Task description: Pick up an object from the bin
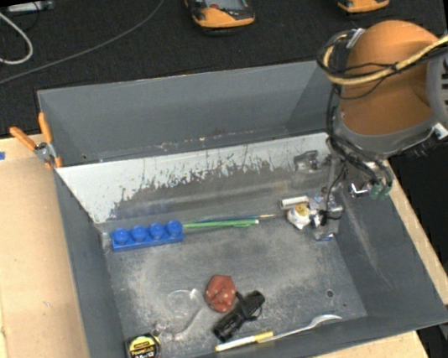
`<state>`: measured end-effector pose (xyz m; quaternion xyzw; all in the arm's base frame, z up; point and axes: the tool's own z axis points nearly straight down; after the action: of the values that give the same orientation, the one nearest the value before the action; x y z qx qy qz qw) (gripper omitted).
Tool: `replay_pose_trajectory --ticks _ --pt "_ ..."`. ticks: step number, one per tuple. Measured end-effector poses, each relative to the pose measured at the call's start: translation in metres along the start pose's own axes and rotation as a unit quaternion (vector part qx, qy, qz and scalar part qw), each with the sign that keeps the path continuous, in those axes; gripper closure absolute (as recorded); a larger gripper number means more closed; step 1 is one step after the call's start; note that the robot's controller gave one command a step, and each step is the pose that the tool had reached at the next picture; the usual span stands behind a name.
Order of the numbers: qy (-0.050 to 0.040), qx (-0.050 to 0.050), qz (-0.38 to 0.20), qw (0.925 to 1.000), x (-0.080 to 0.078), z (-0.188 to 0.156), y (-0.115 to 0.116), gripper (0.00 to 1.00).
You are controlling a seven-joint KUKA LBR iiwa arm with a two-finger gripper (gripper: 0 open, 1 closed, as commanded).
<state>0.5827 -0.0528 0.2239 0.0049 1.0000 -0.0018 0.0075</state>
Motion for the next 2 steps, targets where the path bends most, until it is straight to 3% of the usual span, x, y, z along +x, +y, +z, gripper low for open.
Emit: replay_pose_trajectory --ticks 1,2 --pt "0.0100 -0.003 -0.048 0.9988 0.006 0.043 0.015 0.00" --pt "0.0030 -0.002 -0.047 0.9989 -0.003 0.054 0.016 0.00"
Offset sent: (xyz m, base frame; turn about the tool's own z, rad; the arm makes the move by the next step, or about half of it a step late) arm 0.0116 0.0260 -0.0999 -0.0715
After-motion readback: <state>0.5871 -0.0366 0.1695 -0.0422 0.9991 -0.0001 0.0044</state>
